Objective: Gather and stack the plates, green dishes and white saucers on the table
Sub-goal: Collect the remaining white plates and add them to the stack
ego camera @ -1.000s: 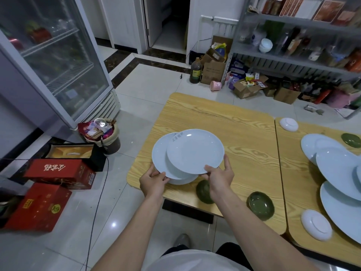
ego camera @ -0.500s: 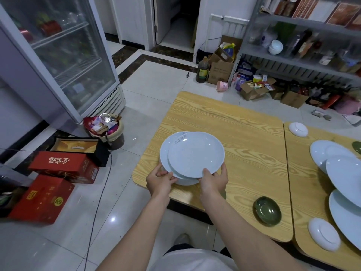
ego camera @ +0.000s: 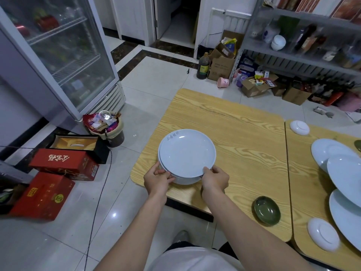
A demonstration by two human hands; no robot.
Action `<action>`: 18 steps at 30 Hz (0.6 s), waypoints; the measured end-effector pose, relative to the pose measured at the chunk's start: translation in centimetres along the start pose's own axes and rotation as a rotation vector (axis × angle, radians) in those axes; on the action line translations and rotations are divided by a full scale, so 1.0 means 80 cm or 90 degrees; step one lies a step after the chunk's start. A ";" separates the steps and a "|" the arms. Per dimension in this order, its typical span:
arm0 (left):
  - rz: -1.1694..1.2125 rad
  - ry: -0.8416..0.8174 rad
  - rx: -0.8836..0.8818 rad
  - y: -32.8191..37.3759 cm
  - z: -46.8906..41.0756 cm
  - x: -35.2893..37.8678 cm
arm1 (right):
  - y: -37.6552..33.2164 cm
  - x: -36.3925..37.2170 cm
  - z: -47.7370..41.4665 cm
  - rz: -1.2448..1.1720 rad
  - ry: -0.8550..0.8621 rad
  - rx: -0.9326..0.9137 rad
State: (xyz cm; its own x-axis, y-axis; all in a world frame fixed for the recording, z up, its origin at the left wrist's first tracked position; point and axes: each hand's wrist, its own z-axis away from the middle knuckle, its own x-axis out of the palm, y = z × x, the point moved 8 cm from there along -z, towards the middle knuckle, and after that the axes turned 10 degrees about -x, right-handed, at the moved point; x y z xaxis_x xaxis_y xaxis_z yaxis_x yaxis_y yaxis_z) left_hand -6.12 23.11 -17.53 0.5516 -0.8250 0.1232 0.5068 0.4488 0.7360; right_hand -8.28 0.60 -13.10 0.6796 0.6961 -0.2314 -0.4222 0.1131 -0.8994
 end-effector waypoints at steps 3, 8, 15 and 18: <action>-0.006 -0.001 0.001 -0.001 0.000 0.000 | 0.002 0.001 -0.003 -0.002 -0.010 0.007; -0.007 -0.003 -0.004 -0.003 0.000 0.000 | 0.004 0.004 -0.006 0.004 -0.037 0.024; -0.020 0.002 -0.014 -0.001 0.005 0.001 | 0.012 0.009 -0.019 0.007 -0.069 0.061; -0.025 0.002 -0.016 0.003 0.009 0.000 | 0.012 0.010 -0.019 0.004 -0.093 0.067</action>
State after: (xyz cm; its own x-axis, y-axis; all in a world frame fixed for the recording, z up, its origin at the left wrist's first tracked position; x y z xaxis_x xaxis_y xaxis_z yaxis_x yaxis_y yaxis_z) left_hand -6.46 22.94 -16.86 0.5329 -0.8412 0.0916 0.5448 0.4240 0.7235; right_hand -7.26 0.21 -14.69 0.5850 0.7921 -0.1740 -0.4921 0.1763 -0.8525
